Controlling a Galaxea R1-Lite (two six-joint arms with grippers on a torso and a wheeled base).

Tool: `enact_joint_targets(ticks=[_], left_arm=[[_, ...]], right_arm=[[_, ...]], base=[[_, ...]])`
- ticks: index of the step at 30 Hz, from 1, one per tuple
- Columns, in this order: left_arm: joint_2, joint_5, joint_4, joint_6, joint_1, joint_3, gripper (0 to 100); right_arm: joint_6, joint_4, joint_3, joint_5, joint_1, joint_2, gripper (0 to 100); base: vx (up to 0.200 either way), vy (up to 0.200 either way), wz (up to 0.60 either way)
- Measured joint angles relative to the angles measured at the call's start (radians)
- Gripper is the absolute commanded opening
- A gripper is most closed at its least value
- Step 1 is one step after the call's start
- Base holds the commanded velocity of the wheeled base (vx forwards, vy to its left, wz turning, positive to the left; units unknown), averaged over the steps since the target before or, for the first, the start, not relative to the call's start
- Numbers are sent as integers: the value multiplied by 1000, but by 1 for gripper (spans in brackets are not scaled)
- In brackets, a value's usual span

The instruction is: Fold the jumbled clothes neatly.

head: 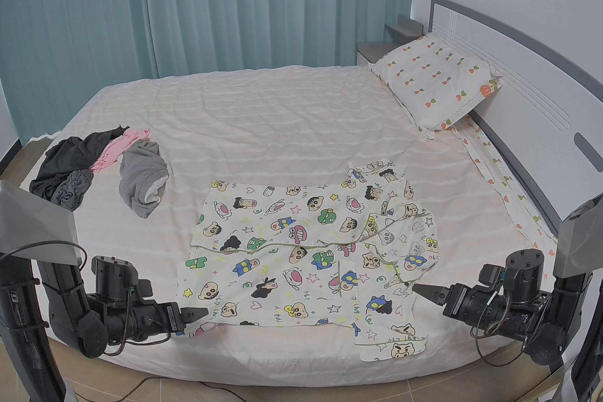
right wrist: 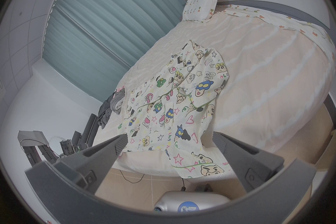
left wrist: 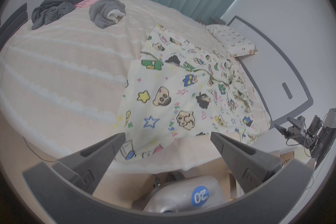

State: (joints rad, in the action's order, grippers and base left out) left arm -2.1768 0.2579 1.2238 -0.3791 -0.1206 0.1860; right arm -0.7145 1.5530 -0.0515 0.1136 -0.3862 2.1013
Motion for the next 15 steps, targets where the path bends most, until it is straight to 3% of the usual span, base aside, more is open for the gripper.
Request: enact_joint_targets(ticks=[3,14,15], left_arm=[[-10,13,27,-20,1,-7,100],[-27,18,33,-21,32,-4,100],[-27,17,33,-18,35,-5,100]], right_arm=[[2,0,0,-6,-3,-1,100],[4,0,3,-8,-18,-3,100],[4,0,3,-8,-19,-3,100]], base=[[0,0,0],[0,200,0],[0,0,0]])
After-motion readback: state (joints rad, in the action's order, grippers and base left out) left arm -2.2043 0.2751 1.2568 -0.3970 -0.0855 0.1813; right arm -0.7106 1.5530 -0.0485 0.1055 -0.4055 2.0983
